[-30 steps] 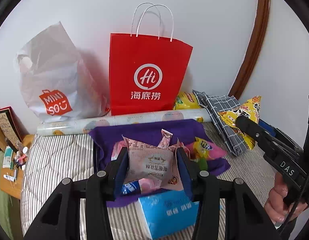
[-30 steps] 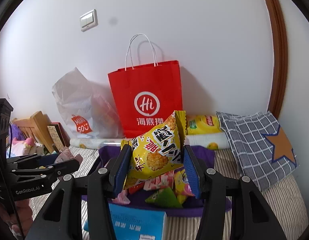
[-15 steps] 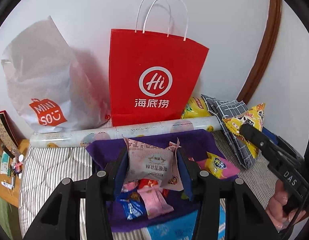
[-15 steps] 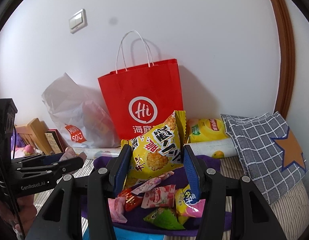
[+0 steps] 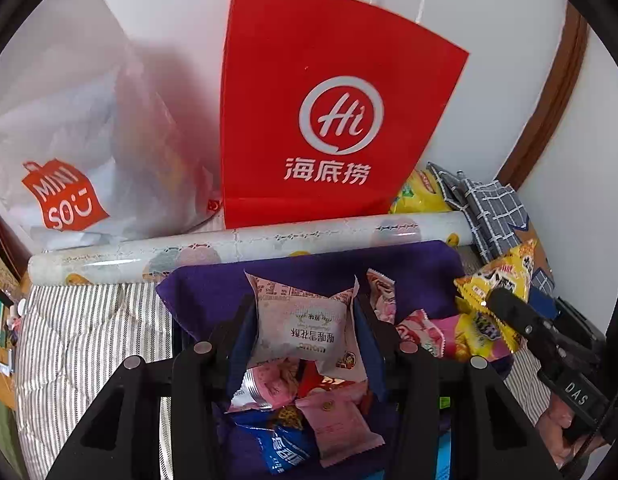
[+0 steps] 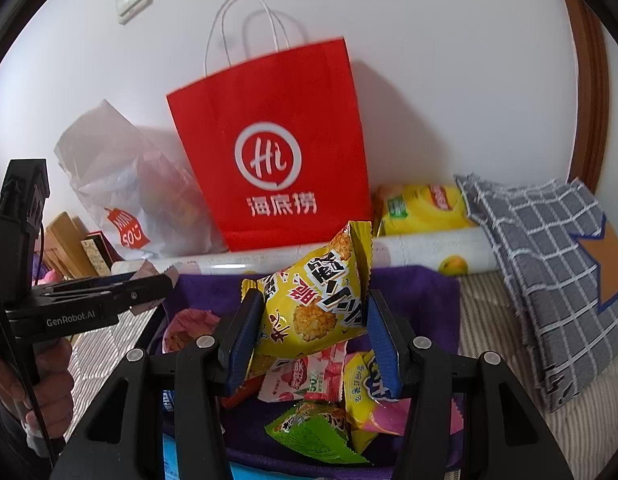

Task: Organize snacks
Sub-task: 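Lower both snacks onto the towel and open both tools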

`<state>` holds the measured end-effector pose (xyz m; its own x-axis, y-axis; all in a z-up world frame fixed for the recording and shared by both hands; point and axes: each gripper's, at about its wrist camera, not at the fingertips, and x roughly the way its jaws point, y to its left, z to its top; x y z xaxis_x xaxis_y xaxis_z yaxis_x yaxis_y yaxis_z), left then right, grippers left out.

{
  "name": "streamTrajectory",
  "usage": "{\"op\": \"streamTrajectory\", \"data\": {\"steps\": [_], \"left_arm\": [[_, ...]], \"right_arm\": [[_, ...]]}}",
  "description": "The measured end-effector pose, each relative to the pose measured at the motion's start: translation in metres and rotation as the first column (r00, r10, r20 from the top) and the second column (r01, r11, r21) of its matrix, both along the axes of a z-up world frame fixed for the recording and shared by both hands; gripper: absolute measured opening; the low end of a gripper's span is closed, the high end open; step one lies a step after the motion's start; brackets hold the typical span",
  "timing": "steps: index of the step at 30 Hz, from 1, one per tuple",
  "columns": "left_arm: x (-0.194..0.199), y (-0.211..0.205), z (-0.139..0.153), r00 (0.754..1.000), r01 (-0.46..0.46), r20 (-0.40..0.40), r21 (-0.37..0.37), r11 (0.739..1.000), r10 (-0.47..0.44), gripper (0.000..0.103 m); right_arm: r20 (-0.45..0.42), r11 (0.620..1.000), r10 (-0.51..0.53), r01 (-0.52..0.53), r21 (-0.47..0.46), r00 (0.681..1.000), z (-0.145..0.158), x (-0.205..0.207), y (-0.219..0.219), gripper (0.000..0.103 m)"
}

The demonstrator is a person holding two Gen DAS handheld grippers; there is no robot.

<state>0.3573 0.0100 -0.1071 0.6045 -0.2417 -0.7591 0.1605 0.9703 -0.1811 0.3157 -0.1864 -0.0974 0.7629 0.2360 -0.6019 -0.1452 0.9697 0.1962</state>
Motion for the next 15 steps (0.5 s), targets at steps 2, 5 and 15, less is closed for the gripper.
{"op": "streamTrajectory", "data": {"steps": [2,5,15], "left_arm": [[0.003,0.002,-0.005,1.0,0.0,-0.019,-0.014,1.0,-0.001,0.045],[0.006,0.002,-0.011,1.0,0.0,-0.031,-0.014,1.0,-0.001,0.045],[0.014,-0.003,-0.02,0.998,0.004,-0.059,0.0,1.0,-0.004,0.045]], "right_arm": [[-0.012,1.0,0.002,-0.002,-0.006,1.0,-0.005,0.003,0.001,0.052],[-0.022,1.0,0.009,-0.009,-0.006,1.0,-0.011,0.003,0.002,0.052],[-0.049,0.999,0.041,-0.041,-0.012,0.998,-0.023,0.007,0.009,0.052]]}}
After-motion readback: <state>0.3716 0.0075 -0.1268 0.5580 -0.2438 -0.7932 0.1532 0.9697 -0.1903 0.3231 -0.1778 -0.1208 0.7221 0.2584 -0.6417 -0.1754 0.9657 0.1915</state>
